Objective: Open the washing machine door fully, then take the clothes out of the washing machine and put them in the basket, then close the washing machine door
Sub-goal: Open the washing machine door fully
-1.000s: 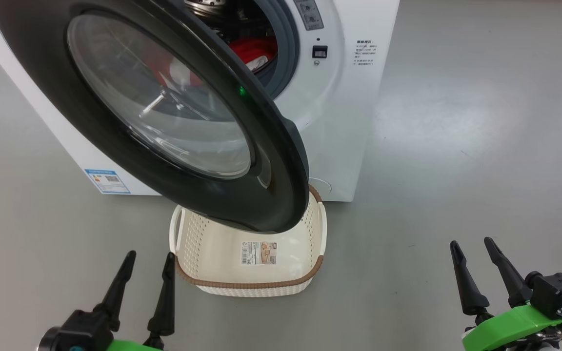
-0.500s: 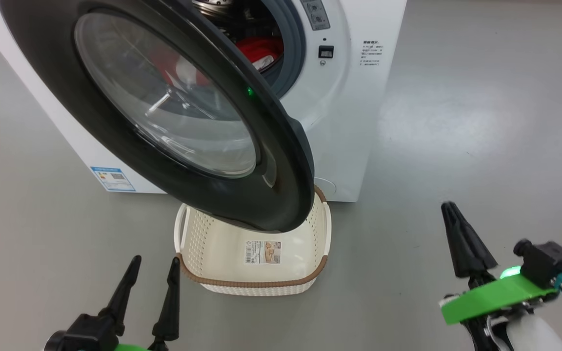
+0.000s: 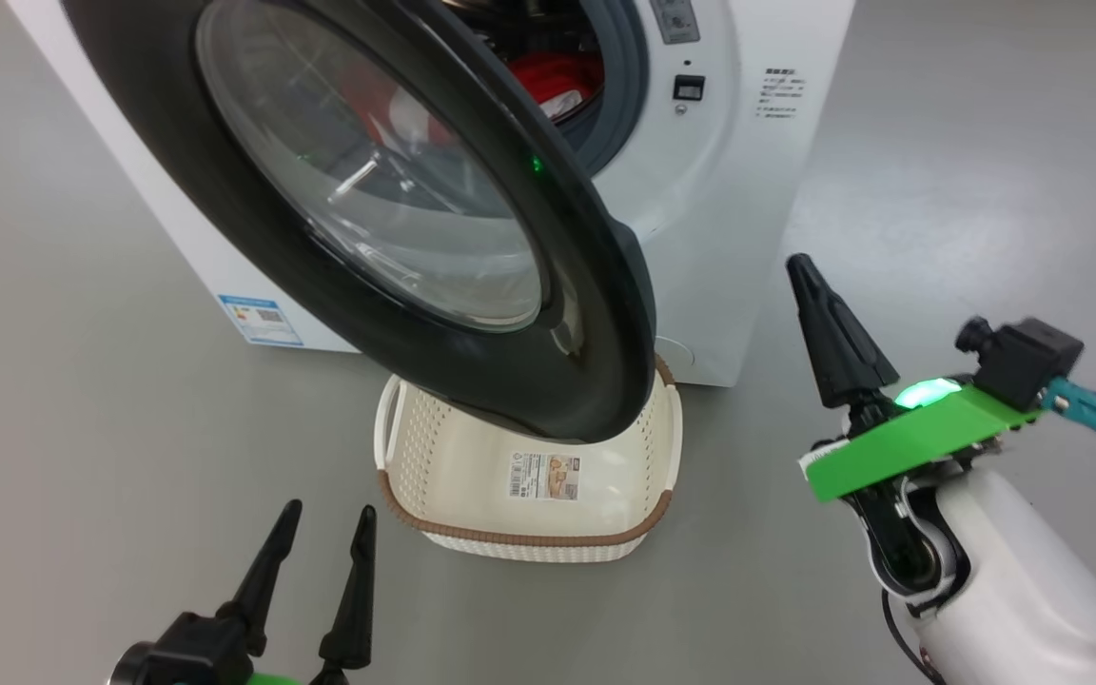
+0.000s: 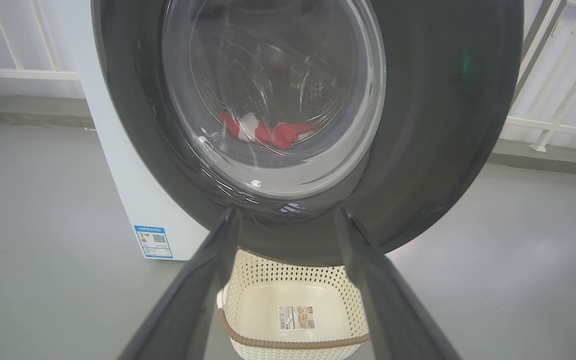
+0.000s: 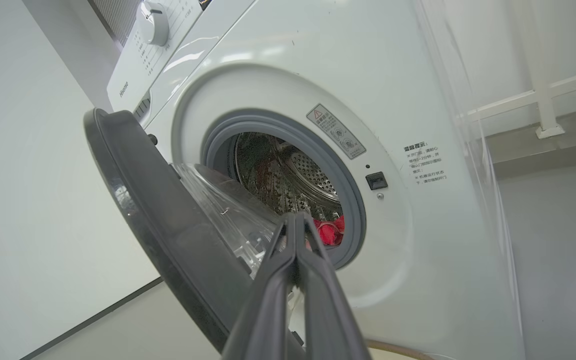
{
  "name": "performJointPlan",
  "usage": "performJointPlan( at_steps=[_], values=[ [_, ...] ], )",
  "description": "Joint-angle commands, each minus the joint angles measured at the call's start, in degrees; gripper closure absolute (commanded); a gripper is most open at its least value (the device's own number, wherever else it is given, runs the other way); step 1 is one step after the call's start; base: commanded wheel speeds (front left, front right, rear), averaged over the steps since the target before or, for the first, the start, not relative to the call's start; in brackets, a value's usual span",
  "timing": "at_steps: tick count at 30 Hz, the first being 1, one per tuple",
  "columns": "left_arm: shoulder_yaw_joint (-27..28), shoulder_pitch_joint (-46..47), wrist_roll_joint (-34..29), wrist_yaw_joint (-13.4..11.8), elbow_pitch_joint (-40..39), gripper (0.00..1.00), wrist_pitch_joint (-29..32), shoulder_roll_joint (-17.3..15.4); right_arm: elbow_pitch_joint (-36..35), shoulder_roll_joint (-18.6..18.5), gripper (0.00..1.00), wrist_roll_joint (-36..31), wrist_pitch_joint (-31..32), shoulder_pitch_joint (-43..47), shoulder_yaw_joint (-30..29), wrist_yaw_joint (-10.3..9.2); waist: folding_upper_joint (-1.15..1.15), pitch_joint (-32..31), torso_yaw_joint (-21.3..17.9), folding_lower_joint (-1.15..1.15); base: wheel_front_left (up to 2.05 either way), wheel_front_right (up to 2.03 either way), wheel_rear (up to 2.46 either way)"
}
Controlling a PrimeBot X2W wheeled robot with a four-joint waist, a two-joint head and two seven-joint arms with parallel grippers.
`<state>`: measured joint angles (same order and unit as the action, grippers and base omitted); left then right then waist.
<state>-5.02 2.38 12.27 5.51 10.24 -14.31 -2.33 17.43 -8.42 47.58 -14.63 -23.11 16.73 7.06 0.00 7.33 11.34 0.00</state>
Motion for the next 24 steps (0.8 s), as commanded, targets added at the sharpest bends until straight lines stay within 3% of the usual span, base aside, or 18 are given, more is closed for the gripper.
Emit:
performJointPlan(
  at_steps=[1, 8, 16, 24],
  values=[
    [1.25, 1.58, 0.7, -0.47, -1.42, 0.0, -0.69, -0.54, 0.35, -1.81, 1.0, 3.52, -0.37, -4.2, 4.45, 0.43, 0.0, 0.9, 1.32, 0.0, 0.0, 0.0, 0.0],
    [0.25, 2.18, 1.51, -0.67, -1.33, 0.0, -0.69, -0.54, 2.57, -6.03, 1.0, 13.68, 0.26, -11.41, 12.89, 0.43, 0.0, 2.27, 3.07, 0.0, 0.0, 0.0, 0.0],
    [-0.86, 3.5, 2.7, -0.46, -1.09, 0.0, -0.69, -0.54, 1.89, -10.72, 1.0, 24.67, 5.15, -18.37, 23.43, 0.43, 0.0, 4.18, 4.4, 0.0, 0.0, 0.0, 0.0],
    [-1.7, 4.52, 3.46, -0.27, -1.09, 0.0, -0.69, -0.54, 0.46, -13.77, 1.0, 34.09, 9.36, -22.12, 28.83, 0.43, 0.0, 5.26, 5.41, 0.0, 0.0, 0.0, 0.0]
  ],
)
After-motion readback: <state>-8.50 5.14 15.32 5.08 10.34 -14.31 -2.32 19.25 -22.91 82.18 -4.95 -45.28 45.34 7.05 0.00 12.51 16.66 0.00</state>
